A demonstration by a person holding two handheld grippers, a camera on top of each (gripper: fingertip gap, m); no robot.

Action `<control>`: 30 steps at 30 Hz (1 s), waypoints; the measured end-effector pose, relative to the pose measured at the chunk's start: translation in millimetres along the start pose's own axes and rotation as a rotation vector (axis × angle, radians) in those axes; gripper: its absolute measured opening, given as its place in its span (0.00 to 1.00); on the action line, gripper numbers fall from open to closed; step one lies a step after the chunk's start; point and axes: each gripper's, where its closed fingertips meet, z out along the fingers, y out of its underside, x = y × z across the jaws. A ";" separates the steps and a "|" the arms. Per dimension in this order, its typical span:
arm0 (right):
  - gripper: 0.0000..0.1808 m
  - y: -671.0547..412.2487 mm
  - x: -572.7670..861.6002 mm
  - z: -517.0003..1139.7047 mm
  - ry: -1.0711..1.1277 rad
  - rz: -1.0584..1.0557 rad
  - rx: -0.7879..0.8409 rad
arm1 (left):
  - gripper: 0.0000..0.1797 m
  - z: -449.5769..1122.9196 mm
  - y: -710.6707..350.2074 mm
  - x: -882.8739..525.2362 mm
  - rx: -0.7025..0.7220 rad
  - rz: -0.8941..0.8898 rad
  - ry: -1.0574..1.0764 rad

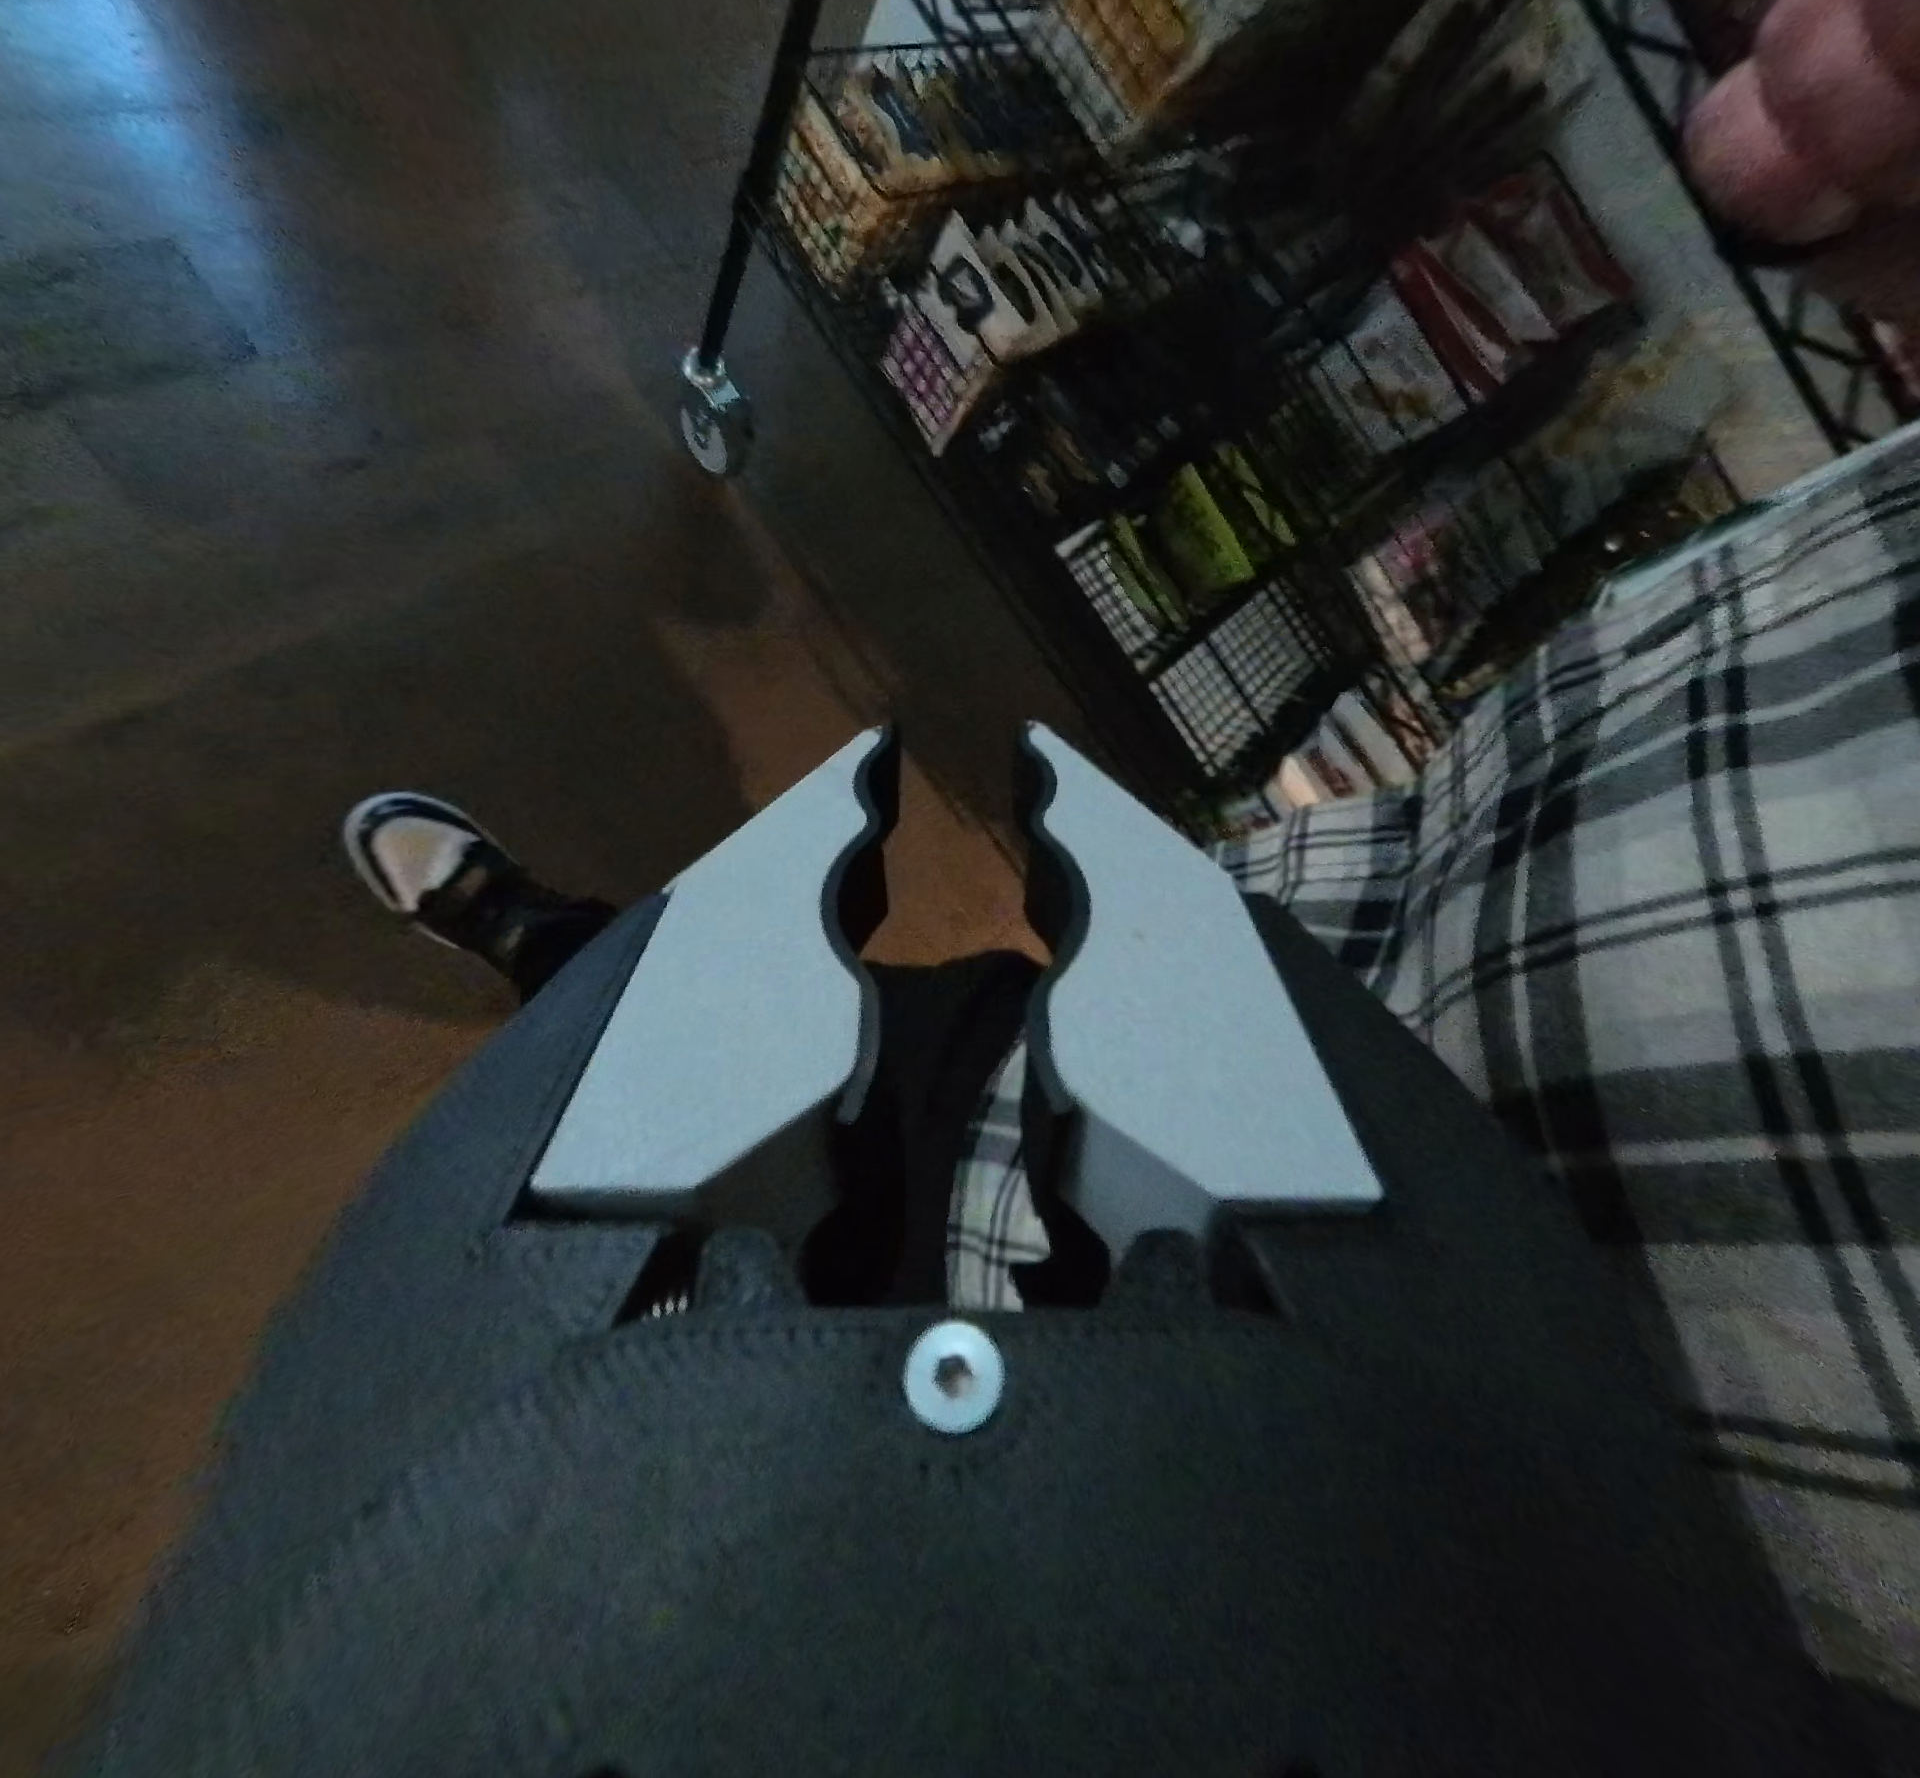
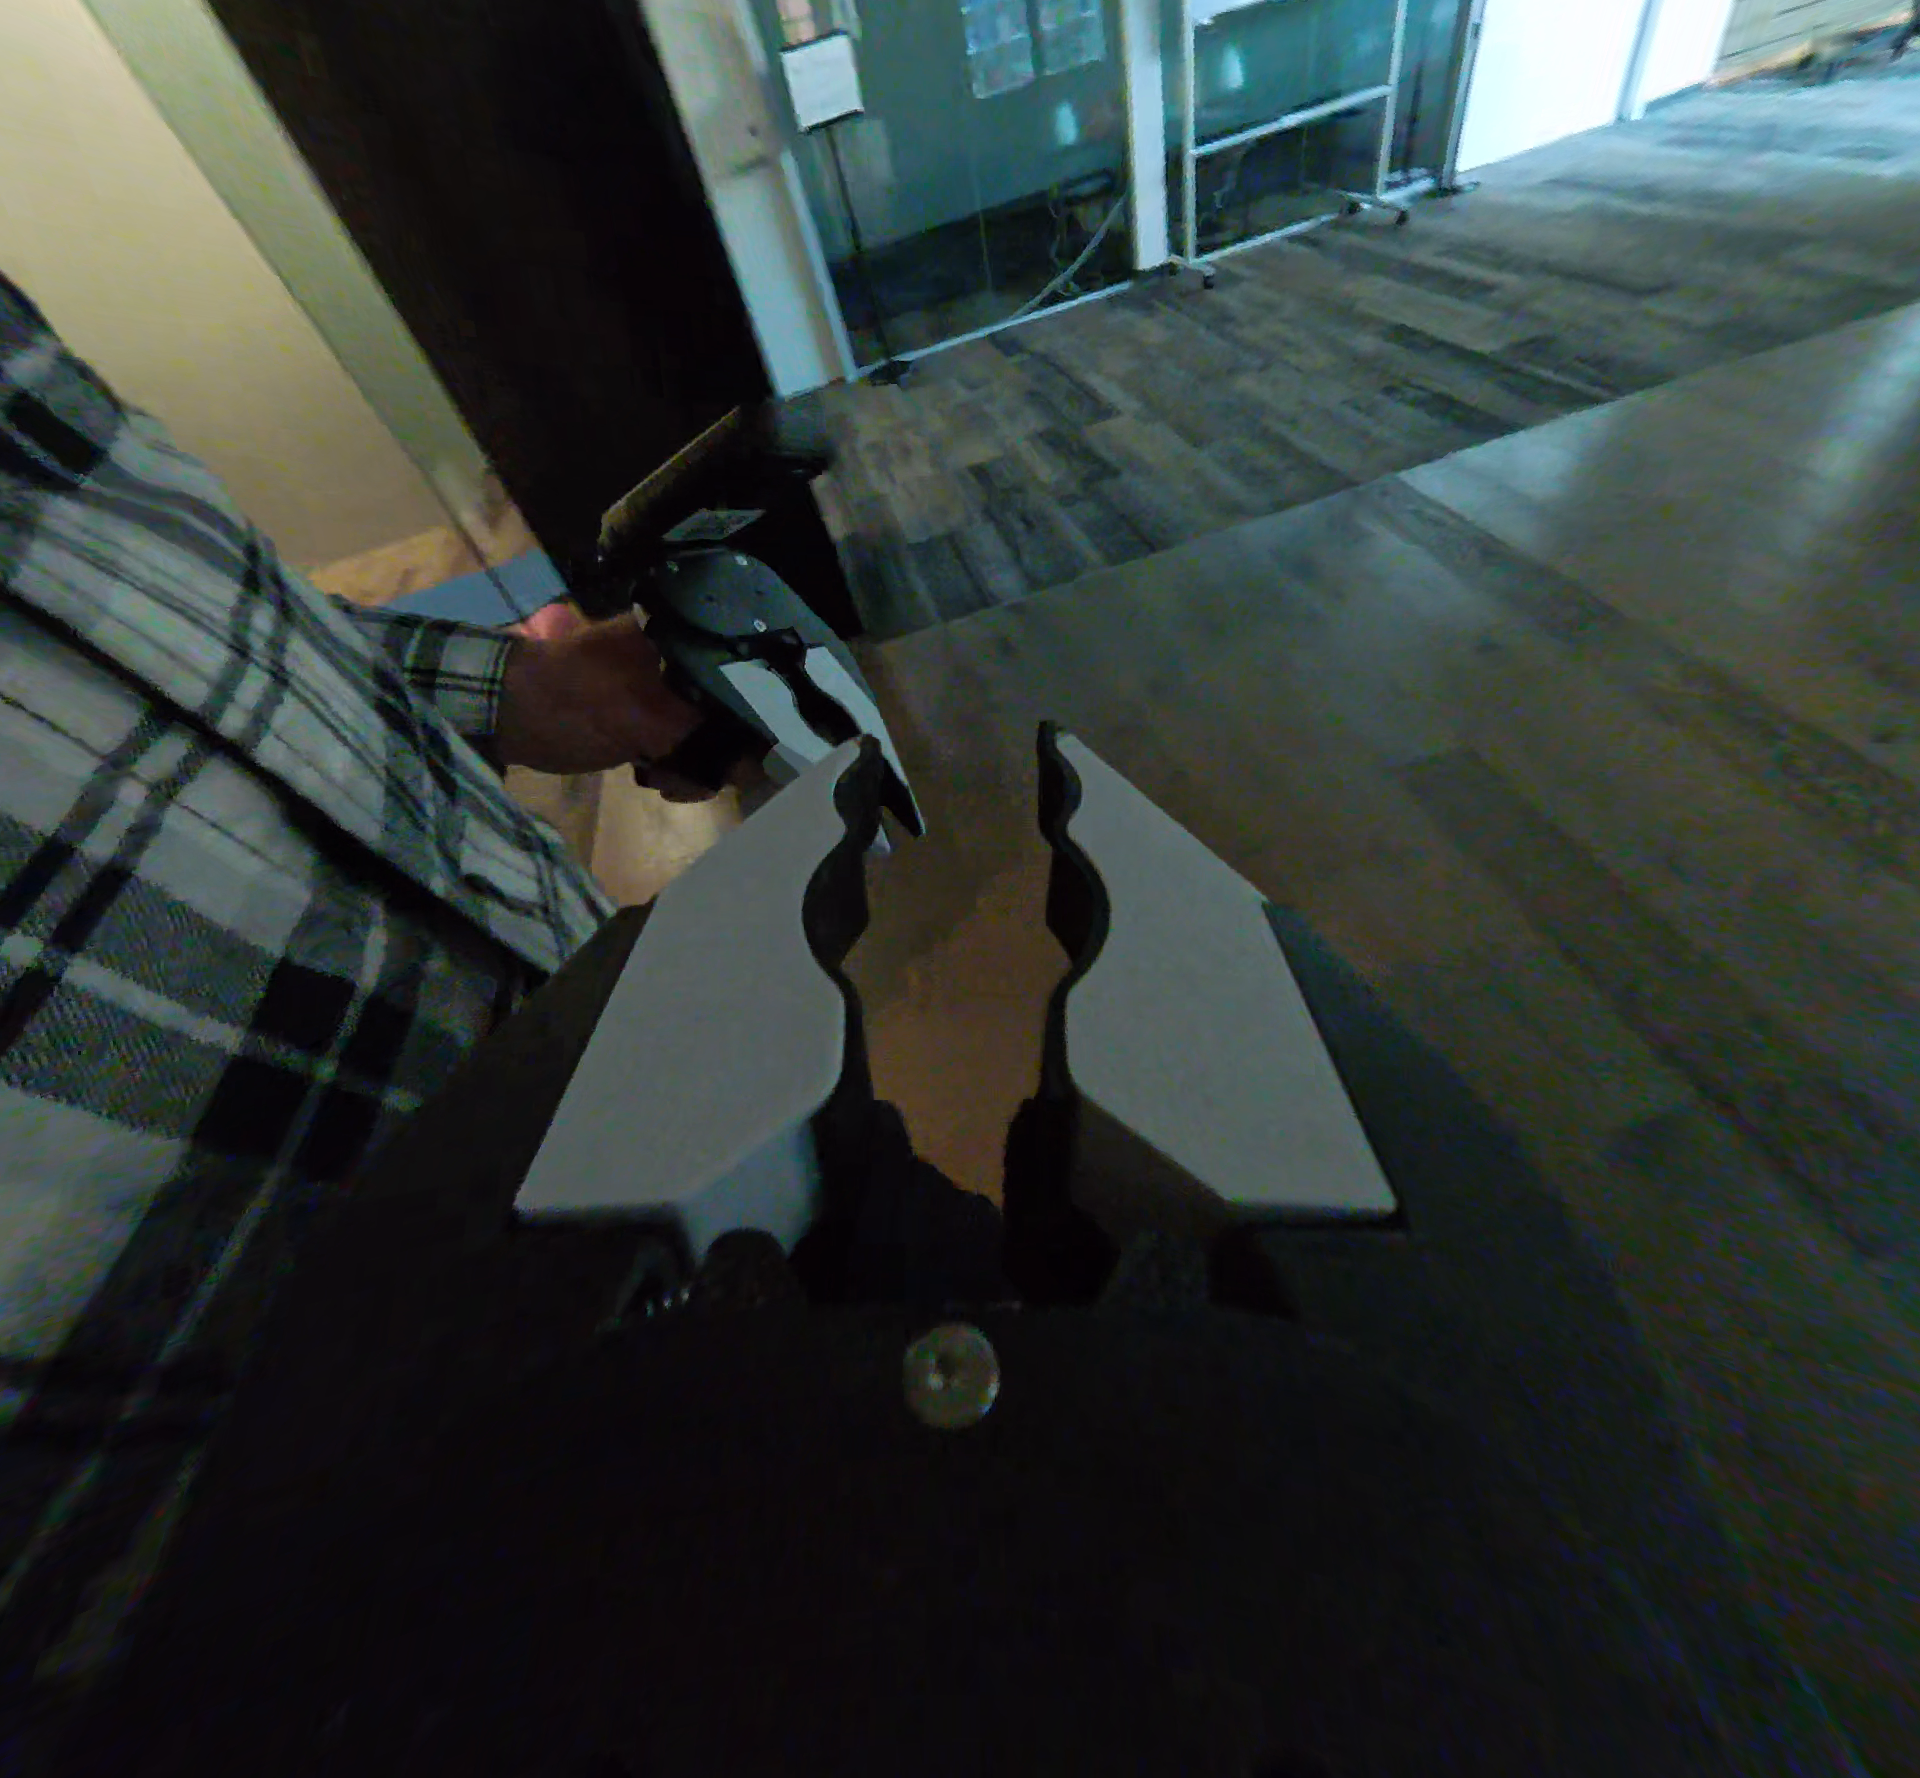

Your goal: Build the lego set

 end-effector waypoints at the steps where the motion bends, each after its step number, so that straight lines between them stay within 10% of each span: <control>1: 0.16 1.0 34.0 10.0 0.021 0.031 -0.008 | 0.11 15.1 -25.8 -26.9 -0.005 0.012 0.011; 14: 0.24 -109.9 429.6 12.7 0.431 0.079 -0.024 | 0.23 234.1 -502.5 -214.2 -0.001 0.482 0.203; 21: 0.00 -116.7 643.5 -0.6 0.434 0.042 -0.043 | 0.00 386.2 -647.2 -238.9 0.031 0.535 0.319; 30: 0.14 -178.2 898.7 -108.4 0.638 0.143 -0.033 | 0.05 559.5 -871.0 -297.3 0.029 0.579 0.325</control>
